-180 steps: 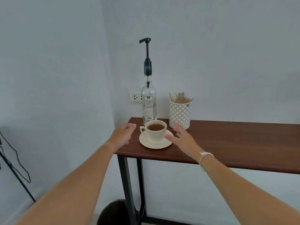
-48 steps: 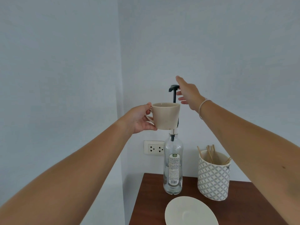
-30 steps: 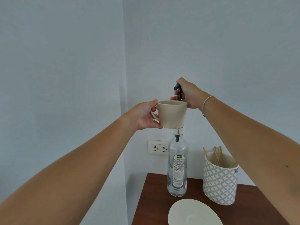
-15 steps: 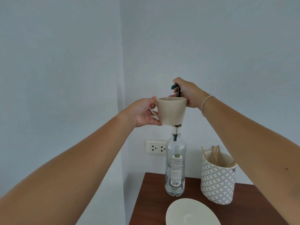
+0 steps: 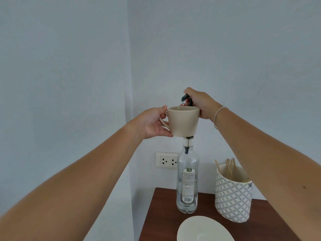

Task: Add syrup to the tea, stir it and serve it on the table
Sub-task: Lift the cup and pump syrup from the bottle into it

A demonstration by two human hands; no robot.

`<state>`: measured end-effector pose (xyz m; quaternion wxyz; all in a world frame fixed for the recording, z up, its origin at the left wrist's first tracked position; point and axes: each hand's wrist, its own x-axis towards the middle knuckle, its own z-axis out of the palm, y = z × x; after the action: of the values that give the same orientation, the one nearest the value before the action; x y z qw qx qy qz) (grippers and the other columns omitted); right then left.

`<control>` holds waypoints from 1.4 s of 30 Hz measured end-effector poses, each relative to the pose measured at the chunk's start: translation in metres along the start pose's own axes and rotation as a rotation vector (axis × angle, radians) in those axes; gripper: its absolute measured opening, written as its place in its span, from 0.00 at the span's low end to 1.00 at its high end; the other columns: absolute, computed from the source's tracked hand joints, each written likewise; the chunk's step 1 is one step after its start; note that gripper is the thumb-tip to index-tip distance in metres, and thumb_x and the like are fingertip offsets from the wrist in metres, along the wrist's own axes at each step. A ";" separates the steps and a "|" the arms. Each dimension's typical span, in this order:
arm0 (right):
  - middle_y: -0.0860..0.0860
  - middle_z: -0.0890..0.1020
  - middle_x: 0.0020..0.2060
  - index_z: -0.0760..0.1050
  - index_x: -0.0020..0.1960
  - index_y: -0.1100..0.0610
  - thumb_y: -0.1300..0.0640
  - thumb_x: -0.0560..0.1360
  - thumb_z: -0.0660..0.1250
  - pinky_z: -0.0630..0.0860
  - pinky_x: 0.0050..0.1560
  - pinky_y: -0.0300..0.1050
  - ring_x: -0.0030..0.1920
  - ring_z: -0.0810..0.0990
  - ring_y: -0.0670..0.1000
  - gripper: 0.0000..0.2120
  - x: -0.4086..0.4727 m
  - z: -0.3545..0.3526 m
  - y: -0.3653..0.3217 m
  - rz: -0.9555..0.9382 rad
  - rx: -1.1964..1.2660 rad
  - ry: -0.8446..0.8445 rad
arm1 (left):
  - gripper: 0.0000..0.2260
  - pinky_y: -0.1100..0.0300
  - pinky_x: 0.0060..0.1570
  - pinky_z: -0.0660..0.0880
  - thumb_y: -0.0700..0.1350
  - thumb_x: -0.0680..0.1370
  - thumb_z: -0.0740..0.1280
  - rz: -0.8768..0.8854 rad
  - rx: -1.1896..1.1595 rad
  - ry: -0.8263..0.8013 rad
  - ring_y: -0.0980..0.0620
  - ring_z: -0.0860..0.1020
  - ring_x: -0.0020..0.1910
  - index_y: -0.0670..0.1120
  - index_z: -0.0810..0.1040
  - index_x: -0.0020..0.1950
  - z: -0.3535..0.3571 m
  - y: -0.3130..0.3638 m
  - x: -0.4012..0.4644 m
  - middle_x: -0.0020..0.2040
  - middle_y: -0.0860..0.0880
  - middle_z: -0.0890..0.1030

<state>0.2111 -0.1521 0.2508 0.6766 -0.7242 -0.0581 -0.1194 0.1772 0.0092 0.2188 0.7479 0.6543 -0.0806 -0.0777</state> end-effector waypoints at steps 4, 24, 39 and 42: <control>0.50 0.73 0.33 0.75 0.34 0.58 0.53 0.75 0.59 0.71 0.35 0.37 0.28 0.78 0.45 0.15 -0.003 0.000 0.002 0.003 -0.016 0.003 | 0.15 0.38 0.49 0.74 0.48 0.81 0.60 0.001 -0.005 0.011 0.43 0.77 0.38 0.42 0.67 0.37 0.001 -0.001 0.000 0.37 0.46 0.67; 0.52 0.79 0.28 0.77 0.26 0.57 0.56 0.72 0.60 0.71 0.40 0.40 0.35 0.79 0.50 0.18 -0.006 0.000 0.010 0.032 -0.084 0.017 | 0.16 0.39 0.46 0.74 0.49 0.81 0.60 -0.017 -0.003 0.010 0.40 0.76 0.41 0.43 0.67 0.36 -0.002 -0.010 0.001 0.39 0.44 0.68; 0.58 0.80 0.45 0.73 0.34 0.59 0.55 0.72 0.63 0.68 0.36 0.39 0.31 0.73 0.49 0.10 -0.003 0.000 0.013 0.074 -0.099 0.036 | 0.16 0.37 0.53 0.73 0.48 0.81 0.59 -0.013 -0.010 0.027 0.42 0.76 0.37 0.43 0.66 0.35 -0.004 -0.011 0.001 0.36 0.45 0.69; 0.57 0.81 0.44 0.73 0.35 0.58 0.55 0.72 0.63 0.69 0.35 0.39 0.33 0.74 0.50 0.10 -0.003 0.001 0.014 0.072 -0.101 0.033 | 0.16 0.38 0.52 0.73 0.48 0.81 0.59 -0.012 -0.003 0.030 0.42 0.76 0.38 0.43 0.66 0.35 -0.005 -0.010 0.000 0.37 0.44 0.69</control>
<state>0.2115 -0.1523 0.2366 0.6438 -0.7572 -0.0147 -0.1094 0.1780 0.0126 0.2082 0.7495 0.6547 -0.0653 -0.0726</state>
